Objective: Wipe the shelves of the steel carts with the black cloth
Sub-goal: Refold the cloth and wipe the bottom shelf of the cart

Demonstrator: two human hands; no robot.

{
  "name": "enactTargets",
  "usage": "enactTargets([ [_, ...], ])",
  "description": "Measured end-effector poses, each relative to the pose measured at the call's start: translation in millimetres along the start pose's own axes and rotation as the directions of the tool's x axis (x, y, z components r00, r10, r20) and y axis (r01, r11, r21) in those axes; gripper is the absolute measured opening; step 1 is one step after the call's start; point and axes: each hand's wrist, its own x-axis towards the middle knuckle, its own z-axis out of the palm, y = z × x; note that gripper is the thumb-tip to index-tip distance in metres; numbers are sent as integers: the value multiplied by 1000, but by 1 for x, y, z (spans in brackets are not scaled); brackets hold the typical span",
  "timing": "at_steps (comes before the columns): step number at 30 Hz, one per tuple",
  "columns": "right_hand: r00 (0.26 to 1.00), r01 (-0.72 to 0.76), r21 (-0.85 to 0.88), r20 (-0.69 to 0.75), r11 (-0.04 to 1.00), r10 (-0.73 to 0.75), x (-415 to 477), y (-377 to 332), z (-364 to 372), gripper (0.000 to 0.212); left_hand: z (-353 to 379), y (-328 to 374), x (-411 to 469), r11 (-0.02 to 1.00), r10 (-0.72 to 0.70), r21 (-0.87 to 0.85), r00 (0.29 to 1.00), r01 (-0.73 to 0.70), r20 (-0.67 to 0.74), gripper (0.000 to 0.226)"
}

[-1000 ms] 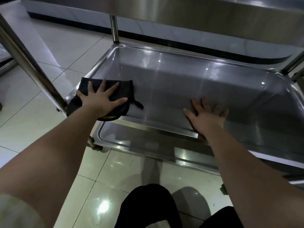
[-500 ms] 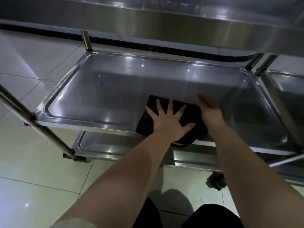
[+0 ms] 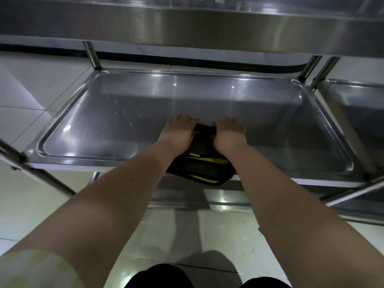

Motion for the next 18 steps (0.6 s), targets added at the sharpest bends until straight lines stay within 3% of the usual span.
enactTargets([
  [3,998,42,19,-52,999,-41,-6,0,-21,30,-12,2,-5,995,46,93,982,-30,-181,20],
  [5,995,74,86,-79,994,-67,-16,8,-42,28,-29,10,-6,977,129,200,951,-74,-282,19],
  [10,951,198,197,-275,960,-140,-56,54,-88,24,-66,58,-11,898,377,393,804,-197,-460,19],
  [14,853,321,129,-471,938,-227,-109,91,-89,16,-59,94,-33,895,423,360,755,-262,-502,27],
  [18,763,356,99,-604,929,-228,-155,120,-59,16,-41,123,-60,908,415,208,702,-365,-579,26],
])
